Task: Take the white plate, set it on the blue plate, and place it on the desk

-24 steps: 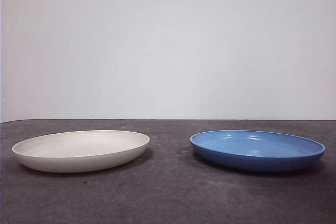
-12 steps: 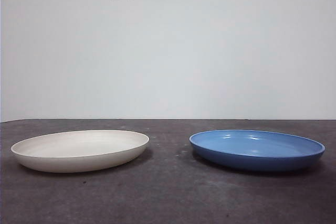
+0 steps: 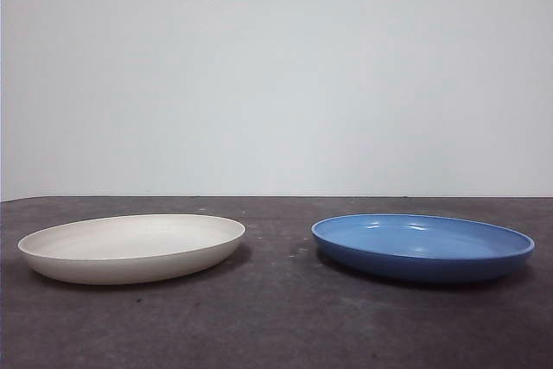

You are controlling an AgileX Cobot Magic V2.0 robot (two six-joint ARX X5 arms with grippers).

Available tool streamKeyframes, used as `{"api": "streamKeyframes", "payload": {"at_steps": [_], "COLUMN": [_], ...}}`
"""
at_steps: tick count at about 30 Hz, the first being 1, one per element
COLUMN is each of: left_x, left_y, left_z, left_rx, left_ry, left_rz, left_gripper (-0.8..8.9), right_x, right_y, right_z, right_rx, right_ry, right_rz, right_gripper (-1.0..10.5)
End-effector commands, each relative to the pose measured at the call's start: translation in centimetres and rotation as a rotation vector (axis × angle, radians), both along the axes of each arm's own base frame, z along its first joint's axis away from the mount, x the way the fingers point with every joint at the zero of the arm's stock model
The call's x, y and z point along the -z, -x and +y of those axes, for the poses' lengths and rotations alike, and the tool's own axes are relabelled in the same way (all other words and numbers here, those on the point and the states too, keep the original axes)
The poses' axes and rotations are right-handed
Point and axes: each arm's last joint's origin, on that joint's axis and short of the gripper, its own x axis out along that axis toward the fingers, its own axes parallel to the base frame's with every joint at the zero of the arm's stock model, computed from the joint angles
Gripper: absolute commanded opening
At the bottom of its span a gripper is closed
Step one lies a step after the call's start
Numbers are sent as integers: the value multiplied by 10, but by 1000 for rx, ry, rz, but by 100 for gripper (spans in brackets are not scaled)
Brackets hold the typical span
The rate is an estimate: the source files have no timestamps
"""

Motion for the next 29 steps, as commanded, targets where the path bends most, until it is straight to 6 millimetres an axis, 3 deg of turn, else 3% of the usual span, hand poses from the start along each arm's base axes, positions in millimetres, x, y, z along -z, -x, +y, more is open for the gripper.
{"api": "streamKeyframes", "payload": {"at_steps": [1,9,15,22,29], "left_x": [-24,-71,-93,-101,-99], "left_y": [-1,-18,-30,-39,-42], "left_z": [-1,-4,-12,-25,-37], "left_rx": [60,238,407,575,692], "left_ry": [-85,-197,-217,-281,-318], "left_rz": [-1,115,196,339,392], "left_gripper": [15,15,15,15,15], "right_x": [-23,-80,-108,-120,-115], "right_y": [3,-7,-28,-45,-44], "right_z": [0,1,4,11,20], "right_rx": [0,-83,-237,-396,-501], "right_ry": [48,178,226,256,291], "right_rz": [-22,175,359,519,621], "right_gripper": [8,8,8,8,8]}}
